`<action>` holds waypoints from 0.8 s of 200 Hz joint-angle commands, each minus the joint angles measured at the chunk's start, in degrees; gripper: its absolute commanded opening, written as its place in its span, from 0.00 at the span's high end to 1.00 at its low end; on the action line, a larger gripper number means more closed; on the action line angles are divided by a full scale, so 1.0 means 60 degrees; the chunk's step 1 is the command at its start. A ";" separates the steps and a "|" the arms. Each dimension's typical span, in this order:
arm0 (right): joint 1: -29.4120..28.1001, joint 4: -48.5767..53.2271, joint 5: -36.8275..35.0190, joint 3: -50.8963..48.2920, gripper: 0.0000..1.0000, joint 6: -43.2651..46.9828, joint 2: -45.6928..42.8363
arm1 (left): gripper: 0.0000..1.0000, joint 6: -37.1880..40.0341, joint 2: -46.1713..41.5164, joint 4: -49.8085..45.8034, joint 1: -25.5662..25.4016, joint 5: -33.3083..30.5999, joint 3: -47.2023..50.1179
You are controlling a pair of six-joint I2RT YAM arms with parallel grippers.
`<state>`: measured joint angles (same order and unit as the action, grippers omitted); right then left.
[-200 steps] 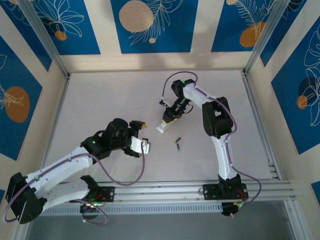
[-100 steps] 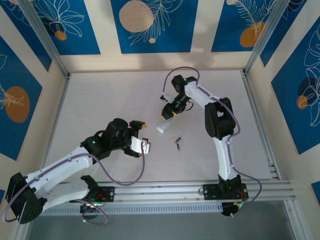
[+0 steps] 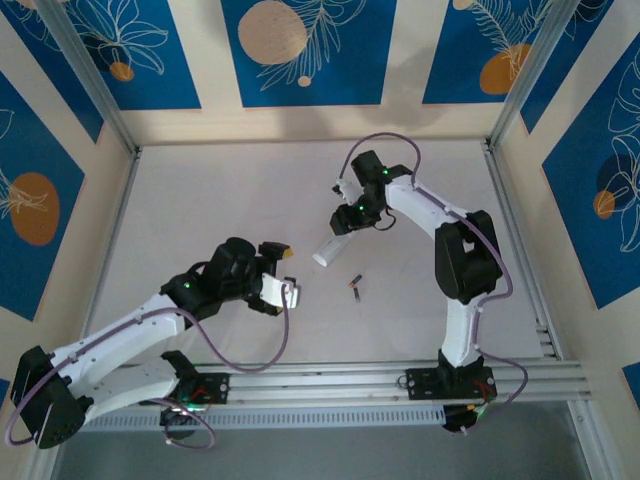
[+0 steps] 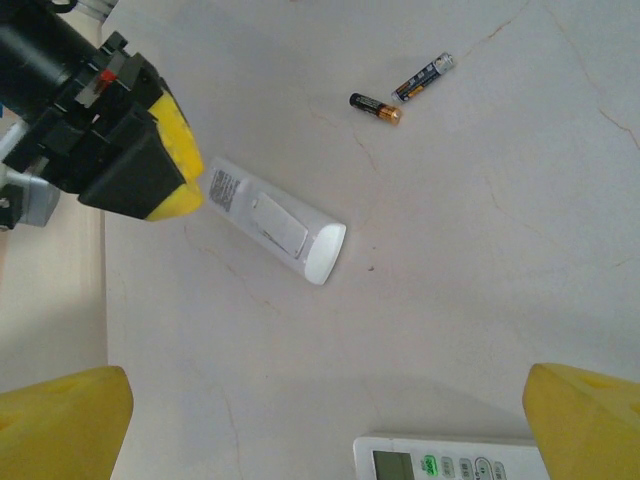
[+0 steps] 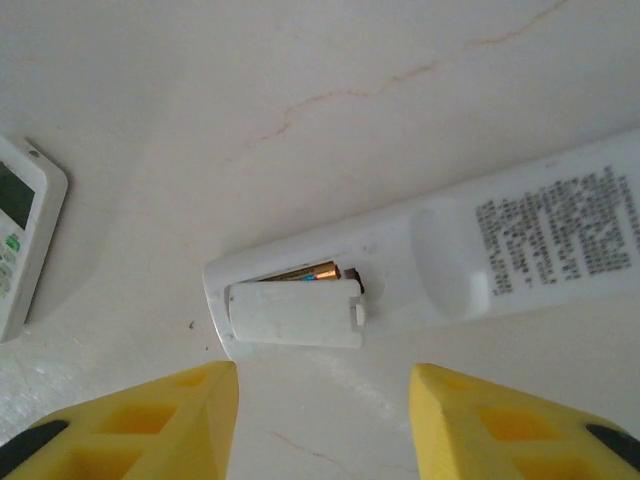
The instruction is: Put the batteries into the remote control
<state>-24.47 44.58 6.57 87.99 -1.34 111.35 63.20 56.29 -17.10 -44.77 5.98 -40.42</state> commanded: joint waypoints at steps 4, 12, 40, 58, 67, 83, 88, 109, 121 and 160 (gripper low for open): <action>-0.0228 -0.0909 -0.0221 -0.0614 0.52 -0.0818 -0.0277 | 0.00 0.0111 -0.0125 0.0061 0.0090 0.0329 0.0043; -0.0232 -0.1029 -0.0242 -0.0716 0.53 -0.0923 -0.0242 | 0.00 0.0089 -0.0137 0.0054 0.0094 0.0336 0.0043; -0.0265 -0.1273 -0.0222 -0.0859 0.55 -0.1100 0.0012 | 0.00 0.0101 -0.0141 0.0047 0.0093 0.0351 0.0043; -0.0286 -0.1363 -0.0215 -0.0887 0.55 -0.1141 0.0142 | 0.00 0.0109 -0.0143 0.0040 0.0092 0.0329 0.0054; -0.0287 -0.1380 -0.0211 -0.0881 0.56 -0.1156 0.0200 | 0.00 0.0105 -0.0142 0.0039 0.0094 0.0331 0.0058; -0.0290 -0.1402 -0.0175 -0.0876 0.56 -0.1168 0.0296 | 0.00 0.0123 -0.0147 0.0044 0.0091 0.0337 0.0058; -0.0287 -0.1399 -0.0172 -0.0862 0.56 -0.1161 0.0332 | 0.00 0.0104 -0.0145 0.0052 0.0083 0.0335 0.0058; -0.0297 -0.1387 -0.0122 -0.0837 0.56 -0.1125 0.0417 | 0.00 0.0102 -0.0164 0.0043 0.0094 0.0335 0.0068; -0.0305 -0.1394 -0.0059 -0.0844 0.56 -0.1116 0.0446 | 0.00 0.0130 -0.0165 0.0044 0.0094 0.0328 0.0072; -0.0329 -0.1351 0.0057 -0.0795 0.59 -0.1095 0.0543 | 0.00 0.0138 -0.0144 0.0056 0.0093 0.0337 0.0087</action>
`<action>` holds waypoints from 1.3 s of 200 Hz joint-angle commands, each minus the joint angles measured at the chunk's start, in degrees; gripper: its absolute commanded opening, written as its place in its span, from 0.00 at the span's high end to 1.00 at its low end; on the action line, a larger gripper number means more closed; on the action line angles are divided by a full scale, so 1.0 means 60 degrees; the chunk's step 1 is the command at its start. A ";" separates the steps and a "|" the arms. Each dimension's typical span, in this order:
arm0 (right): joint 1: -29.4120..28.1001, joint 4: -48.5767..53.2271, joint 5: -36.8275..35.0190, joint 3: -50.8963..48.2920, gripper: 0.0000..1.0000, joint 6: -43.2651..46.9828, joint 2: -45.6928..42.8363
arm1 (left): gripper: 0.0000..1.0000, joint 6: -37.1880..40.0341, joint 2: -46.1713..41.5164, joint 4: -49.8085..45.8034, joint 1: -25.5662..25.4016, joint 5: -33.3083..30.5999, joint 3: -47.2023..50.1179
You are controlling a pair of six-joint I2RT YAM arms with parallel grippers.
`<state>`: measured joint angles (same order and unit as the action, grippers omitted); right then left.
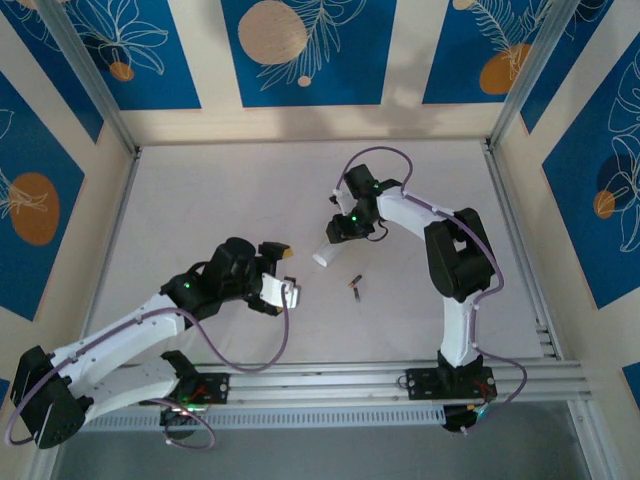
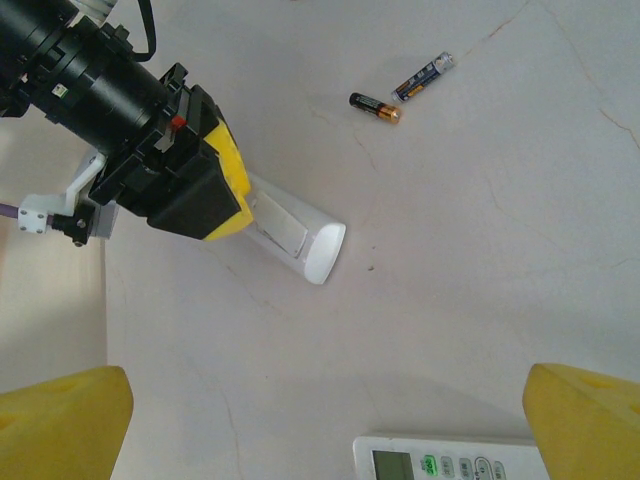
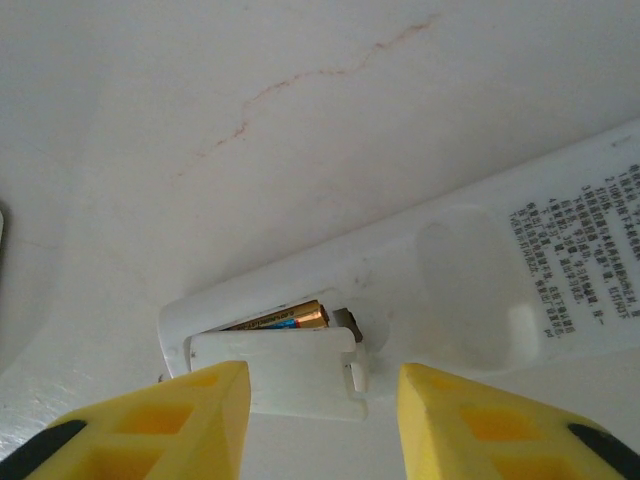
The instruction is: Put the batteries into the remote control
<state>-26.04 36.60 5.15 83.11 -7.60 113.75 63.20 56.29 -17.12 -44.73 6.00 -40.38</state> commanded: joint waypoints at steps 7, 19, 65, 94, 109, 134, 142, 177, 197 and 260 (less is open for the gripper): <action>-0.0054 -0.0013 0.0332 0.0031 0.60 -0.0031 0.0180 | 0.00 0.0137 -0.0145 0.0067 0.0087 0.0333 0.0079; -0.0083 0.0016 0.0358 0.0043 0.61 -0.0023 0.0243 | 0.00 0.0129 -0.0143 0.0057 0.0087 0.0337 0.0080; -0.0113 0.0008 0.0489 0.0068 0.62 0.0014 0.0320 | 0.00 0.0145 -0.0146 0.0059 0.0087 0.0319 0.0083; -0.0130 -0.0006 0.0511 0.0102 0.63 -0.0016 0.0375 | 0.00 0.0133 -0.0153 0.0064 0.0084 0.0333 0.0094; -0.0135 0.0008 0.0526 0.0099 0.64 -0.0009 0.0401 | 0.00 0.0145 -0.0146 0.0064 0.0087 0.0318 0.0091; -0.0146 0.0038 0.0567 0.0148 0.64 0.0021 0.0433 | 0.00 0.0145 -0.0150 0.0070 0.0086 0.0324 0.0094; -0.0145 0.0052 0.0570 0.0159 0.64 0.0035 0.0428 | 0.00 0.0139 -0.0146 0.0064 0.0087 0.0319 0.0089; -0.0180 0.0052 0.0570 0.0212 0.64 0.0021 0.0504 | 0.00 0.0141 -0.0139 0.0066 0.0087 0.0320 0.0094; -0.0214 0.0074 0.0585 0.0285 0.64 0.0021 0.0563 | 0.00 0.0148 -0.0143 0.0066 0.0087 0.0318 0.0094; -0.0318 0.0206 0.0553 0.0575 0.64 0.0106 0.0789 | 0.00 0.0160 -0.0162 0.0063 0.0087 0.0316 0.0109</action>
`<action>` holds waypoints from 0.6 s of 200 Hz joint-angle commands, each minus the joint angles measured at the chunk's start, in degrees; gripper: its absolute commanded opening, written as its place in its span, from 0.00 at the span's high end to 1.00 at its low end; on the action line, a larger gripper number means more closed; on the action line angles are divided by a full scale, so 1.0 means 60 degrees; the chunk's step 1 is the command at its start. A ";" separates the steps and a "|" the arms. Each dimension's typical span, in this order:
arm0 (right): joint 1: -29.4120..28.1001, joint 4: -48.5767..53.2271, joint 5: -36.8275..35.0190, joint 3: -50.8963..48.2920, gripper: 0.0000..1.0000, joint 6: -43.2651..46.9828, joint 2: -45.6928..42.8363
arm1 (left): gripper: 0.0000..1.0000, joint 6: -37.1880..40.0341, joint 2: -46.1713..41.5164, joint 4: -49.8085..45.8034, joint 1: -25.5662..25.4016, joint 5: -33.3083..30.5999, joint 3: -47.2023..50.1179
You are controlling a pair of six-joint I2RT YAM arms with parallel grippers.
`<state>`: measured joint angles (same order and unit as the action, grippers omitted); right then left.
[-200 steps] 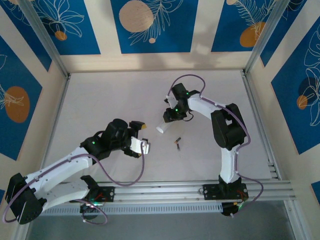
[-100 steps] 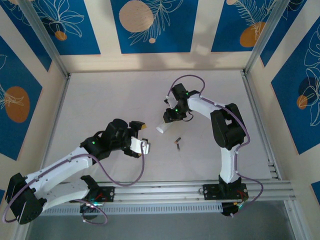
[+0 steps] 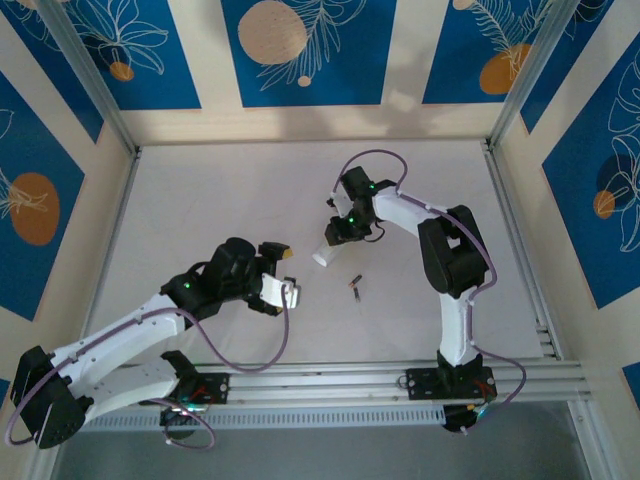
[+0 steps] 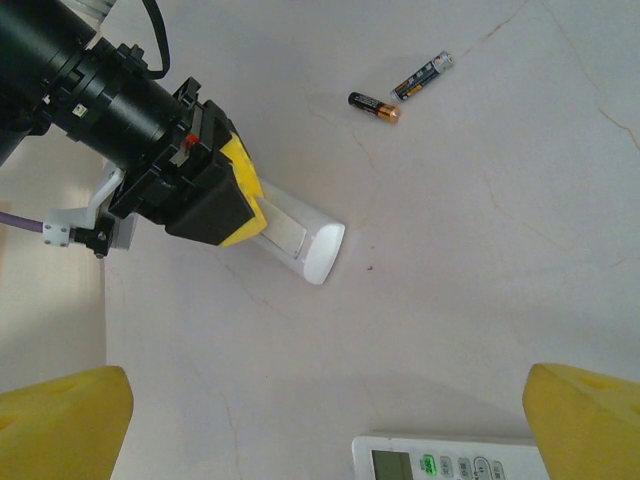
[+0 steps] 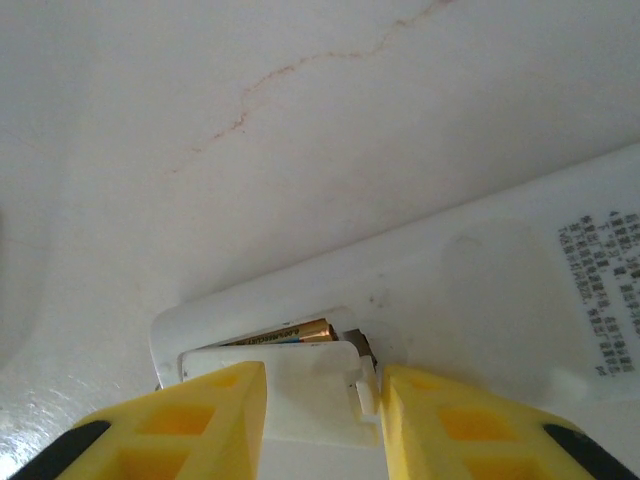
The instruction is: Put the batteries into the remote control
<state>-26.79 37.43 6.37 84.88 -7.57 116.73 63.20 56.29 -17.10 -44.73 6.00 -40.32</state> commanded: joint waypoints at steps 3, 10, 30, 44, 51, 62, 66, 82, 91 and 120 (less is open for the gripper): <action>-0.0194 0.0074 0.0345 0.0282 0.64 0.0108 0.0303 | 0.00 0.0155 -0.0160 0.0054 0.0087 0.0318 0.0098; -0.0198 0.0088 0.0331 0.0303 0.64 0.0116 0.0314 | 0.00 0.0149 -0.0182 0.0053 0.0087 0.0318 0.0098; -0.0202 0.0118 0.0343 0.0310 0.64 0.0134 0.0342 | 0.00 0.0164 -0.0181 0.0067 0.0085 0.0304 0.0098; -0.0215 0.0154 0.0316 0.0315 0.63 0.0160 0.0328 | 0.00 0.0175 -0.0171 0.0066 0.0084 0.0303 0.0101; -0.0213 0.0172 0.0267 0.0318 0.62 0.0164 0.0322 | 0.00 0.0169 -0.0173 0.0056 0.0087 0.0300 0.0098; -0.0209 0.0191 0.0206 0.0325 0.60 0.0190 0.0306 | 0.00 0.0171 -0.0182 0.0058 0.0086 0.0304 0.0097; -0.0210 0.0192 0.0179 0.0327 0.59 0.0193 0.0293 | 0.00 0.0175 -0.0169 0.0067 0.0087 0.0304 0.0098; -0.0222 0.0229 0.0103 0.0383 0.57 0.0233 0.0265 | 0.00 0.0181 -0.0169 0.0054 0.0086 0.0303 0.0111; -0.0209 0.0276 0.0068 0.0416 0.56 0.0249 0.0249 | 0.00 0.0189 -0.0168 0.0060 0.0081 0.0307 0.0102; -0.0222 0.0337 -0.0195 0.0549 0.53 0.0273 0.0154 | 0.00 0.0190 -0.0171 0.0063 0.0087 0.0318 0.0105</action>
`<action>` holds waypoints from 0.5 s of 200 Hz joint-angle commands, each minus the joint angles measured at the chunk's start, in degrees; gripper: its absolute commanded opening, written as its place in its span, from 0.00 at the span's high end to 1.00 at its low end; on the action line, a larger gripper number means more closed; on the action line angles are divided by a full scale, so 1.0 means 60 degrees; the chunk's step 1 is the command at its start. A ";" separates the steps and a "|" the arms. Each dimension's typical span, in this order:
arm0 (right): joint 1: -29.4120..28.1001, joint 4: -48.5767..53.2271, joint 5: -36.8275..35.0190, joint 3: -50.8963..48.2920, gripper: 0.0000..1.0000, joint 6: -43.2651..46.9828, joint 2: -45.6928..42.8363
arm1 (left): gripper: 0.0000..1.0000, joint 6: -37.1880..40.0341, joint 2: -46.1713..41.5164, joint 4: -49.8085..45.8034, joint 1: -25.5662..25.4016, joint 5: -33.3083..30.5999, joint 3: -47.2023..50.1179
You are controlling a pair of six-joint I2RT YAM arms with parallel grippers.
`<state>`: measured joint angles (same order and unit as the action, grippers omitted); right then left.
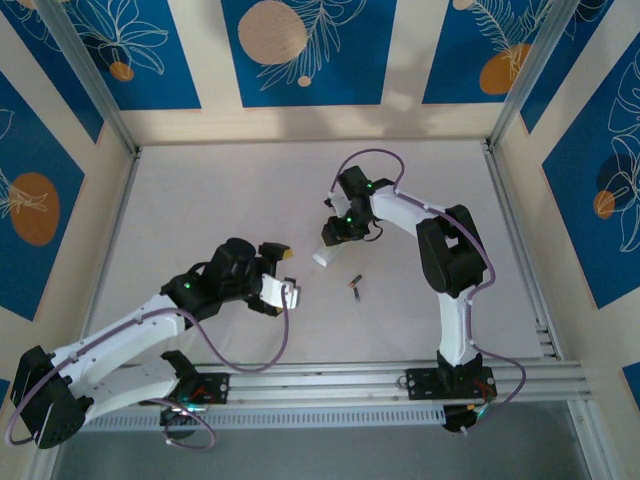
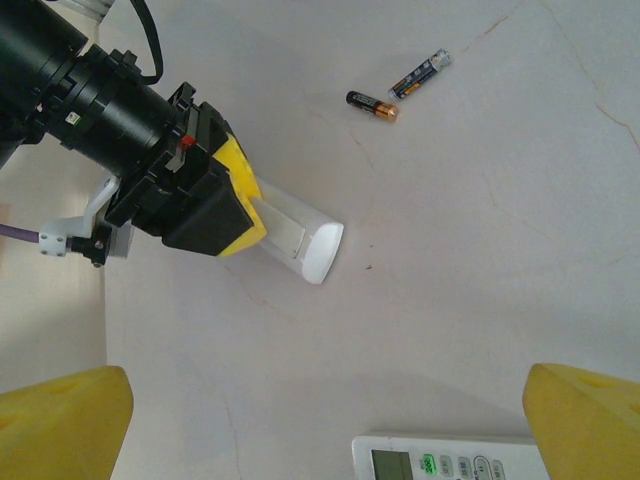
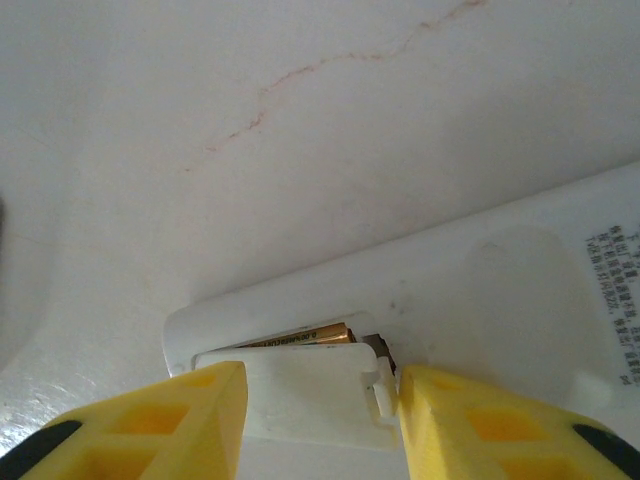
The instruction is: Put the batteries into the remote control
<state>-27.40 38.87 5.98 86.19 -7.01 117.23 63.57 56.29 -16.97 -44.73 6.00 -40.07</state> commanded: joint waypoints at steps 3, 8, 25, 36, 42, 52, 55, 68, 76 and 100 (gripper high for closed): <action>-0.0128 0.0100 -0.0176 0.0340 0.53 0.0185 0.0059 | 0.00 0.0128 -0.0161 0.0032 0.0087 0.0307 0.0072; -0.0134 0.0124 -0.0231 0.0367 0.52 0.0211 0.0034 | 0.00 0.0126 -0.0170 0.0038 0.0083 0.0318 0.0065; -0.0171 0.0174 -0.0470 0.0413 0.50 0.0321 -0.0027 | 0.00 0.0128 -0.0169 0.0042 0.0087 0.0318 0.0064; -0.0192 0.0201 -0.0604 0.0429 0.49 0.0368 -0.0068 | 0.00 0.0128 -0.0172 0.0038 0.0086 0.0318 0.0061; -0.0186 0.0201 -0.0615 0.0428 0.48 0.0376 -0.0103 | 0.00 0.0128 -0.0182 0.0032 0.0087 0.0318 0.0069; -0.0188 0.0160 -0.0630 0.0394 0.47 0.0393 -0.0145 | 0.00 0.0124 -0.0169 0.0043 0.0086 0.0318 0.0071; -0.0188 0.0144 -0.0650 0.0383 0.47 0.0380 -0.0155 | 0.00 0.0127 -0.0168 0.0032 0.0079 0.0318 0.0069; -0.0184 0.0077 -0.0643 0.0335 0.46 0.0373 -0.0237 | 0.00 0.0128 -0.0172 0.0039 0.0085 0.0333 0.0073; -0.0185 0.0050 -0.0643 0.0334 0.46 0.0352 -0.0273 | 0.00 0.0124 -0.0175 0.0039 0.0087 0.0346 0.0062; -0.0221 0.0002 -0.0660 0.0310 0.45 0.0235 -0.0556 | 0.00 0.0128 -0.0176 0.0053 0.0086 0.0348 0.0069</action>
<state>-28.18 39.09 2.26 87.18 -5.61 117.23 63.57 56.29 -16.93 -44.73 6.00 -39.99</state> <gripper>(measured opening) 0.546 0.997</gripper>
